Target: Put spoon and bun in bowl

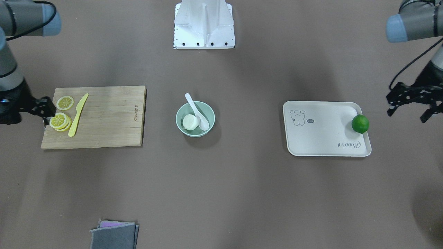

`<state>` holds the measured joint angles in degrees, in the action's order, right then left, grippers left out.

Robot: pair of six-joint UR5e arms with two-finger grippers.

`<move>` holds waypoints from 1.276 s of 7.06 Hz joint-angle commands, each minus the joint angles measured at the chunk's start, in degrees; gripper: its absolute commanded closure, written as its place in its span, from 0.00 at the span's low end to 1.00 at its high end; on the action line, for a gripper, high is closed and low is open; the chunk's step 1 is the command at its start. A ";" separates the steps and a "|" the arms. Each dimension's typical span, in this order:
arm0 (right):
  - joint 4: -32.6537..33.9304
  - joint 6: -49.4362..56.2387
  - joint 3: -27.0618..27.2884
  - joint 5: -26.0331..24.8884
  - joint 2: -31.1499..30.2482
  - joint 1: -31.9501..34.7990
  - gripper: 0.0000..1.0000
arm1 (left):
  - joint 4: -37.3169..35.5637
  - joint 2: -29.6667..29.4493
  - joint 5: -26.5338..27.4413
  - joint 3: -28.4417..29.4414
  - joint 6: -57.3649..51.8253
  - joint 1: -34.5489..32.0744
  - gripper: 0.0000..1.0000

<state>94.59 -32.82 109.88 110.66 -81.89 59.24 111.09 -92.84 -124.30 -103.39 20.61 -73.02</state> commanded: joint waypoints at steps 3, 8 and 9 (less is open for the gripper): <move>-0.64 35.81 -10.78 20.44 -9.86 27.36 0.00 | -11.60 4.05 -4.11 1.52 -14.44 -16.89 0.02; -0.72 42.32 -14.96 20.91 -13.99 35.33 0.00 | -11.25 4.50 -4.29 6.70 -13.50 -16.63 0.02; -0.72 42.14 -14.96 21.00 -13.99 35.33 0.00 | -10.99 5.03 -4.37 6.71 -13.31 -16.63 0.02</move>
<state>93.87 9.46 94.94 131.56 -95.46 94.24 99.71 -88.18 -128.57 -97.22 6.59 -89.67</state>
